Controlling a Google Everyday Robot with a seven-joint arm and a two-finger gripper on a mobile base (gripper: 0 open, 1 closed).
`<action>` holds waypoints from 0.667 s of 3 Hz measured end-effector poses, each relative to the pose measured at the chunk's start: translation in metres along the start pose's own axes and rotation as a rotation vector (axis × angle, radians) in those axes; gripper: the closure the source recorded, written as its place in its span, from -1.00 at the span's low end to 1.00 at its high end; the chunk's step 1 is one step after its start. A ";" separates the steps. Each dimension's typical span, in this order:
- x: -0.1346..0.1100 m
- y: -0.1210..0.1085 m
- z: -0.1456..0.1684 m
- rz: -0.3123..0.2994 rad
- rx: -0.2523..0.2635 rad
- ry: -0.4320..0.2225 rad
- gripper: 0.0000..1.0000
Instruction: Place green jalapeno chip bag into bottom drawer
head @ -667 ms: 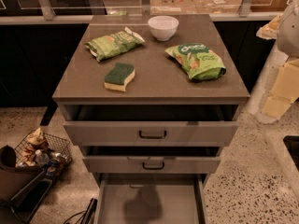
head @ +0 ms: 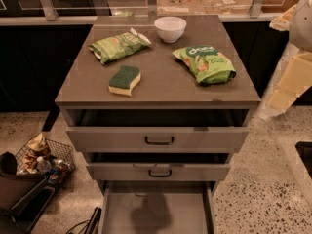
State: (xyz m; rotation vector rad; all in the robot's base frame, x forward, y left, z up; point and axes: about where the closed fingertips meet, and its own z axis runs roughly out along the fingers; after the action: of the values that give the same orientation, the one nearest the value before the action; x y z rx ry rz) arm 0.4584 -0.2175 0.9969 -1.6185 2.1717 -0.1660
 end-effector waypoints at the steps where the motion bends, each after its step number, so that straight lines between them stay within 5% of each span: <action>1: -0.008 -0.044 0.000 0.095 0.122 -0.079 -1.00; 2: -0.028 -0.102 0.003 0.181 0.251 -0.223 -1.00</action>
Offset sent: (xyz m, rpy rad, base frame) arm 0.1900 -0.0093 0.0939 0.4217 -0.5756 -0.2344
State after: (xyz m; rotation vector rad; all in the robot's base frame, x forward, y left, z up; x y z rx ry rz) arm 0.5566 -0.2227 1.0367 -1.2352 2.0219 -0.1857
